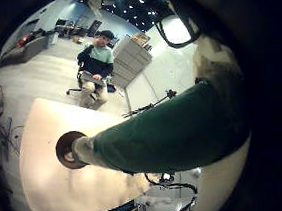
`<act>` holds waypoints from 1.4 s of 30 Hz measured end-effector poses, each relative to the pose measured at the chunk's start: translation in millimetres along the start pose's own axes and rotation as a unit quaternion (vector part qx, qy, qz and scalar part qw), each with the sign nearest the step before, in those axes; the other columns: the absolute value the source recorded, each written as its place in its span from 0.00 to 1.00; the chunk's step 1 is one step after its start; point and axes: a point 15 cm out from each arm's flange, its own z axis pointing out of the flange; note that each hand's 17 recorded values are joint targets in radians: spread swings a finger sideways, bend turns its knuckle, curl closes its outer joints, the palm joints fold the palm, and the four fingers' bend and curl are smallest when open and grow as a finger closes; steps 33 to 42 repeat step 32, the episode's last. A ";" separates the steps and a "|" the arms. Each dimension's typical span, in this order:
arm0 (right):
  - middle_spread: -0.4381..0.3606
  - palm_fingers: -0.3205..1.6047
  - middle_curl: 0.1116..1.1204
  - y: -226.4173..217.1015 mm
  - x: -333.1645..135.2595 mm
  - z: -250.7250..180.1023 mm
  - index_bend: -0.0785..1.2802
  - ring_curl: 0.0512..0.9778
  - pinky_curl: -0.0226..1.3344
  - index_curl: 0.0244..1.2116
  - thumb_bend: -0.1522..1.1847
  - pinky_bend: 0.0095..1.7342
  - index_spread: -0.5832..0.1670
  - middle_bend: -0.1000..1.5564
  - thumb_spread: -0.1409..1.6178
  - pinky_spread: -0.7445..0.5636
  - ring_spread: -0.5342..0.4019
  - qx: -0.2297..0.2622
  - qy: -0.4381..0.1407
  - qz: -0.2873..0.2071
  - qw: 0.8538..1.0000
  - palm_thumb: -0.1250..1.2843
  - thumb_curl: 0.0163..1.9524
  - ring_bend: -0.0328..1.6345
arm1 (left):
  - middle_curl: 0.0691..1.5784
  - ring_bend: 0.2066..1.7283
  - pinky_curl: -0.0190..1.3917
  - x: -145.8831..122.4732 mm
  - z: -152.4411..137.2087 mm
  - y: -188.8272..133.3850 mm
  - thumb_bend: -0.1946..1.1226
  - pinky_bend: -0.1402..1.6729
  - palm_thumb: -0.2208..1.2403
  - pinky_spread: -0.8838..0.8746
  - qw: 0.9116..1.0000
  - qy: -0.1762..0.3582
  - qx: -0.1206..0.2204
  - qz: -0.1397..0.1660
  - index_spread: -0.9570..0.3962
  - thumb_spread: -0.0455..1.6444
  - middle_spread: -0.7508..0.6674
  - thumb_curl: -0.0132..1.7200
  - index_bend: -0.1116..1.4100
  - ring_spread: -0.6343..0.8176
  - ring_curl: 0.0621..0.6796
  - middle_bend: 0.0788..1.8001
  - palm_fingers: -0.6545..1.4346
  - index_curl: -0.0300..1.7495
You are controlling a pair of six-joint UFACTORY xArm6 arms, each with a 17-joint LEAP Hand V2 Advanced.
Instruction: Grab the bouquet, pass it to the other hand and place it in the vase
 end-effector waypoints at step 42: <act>0.56 0.15 0.15 2.2 -1.0 4.9 0.18 0.21 0.23 0.19 0.09 0.36 0.17 0.16 0.63 0.89 0.77 -0.007 -0.001 -0.001 1.000 0.60 0.20 0.28 | 0.23 0.25 0.21 -86.6 -36.6 20.0 0.12 0.36 0.30 0.90 0.996 -0.080 0.016 -0.036 0.88 0.48 0.97 0.22 0.11 0.89 0.25 0.03 0.17 0.26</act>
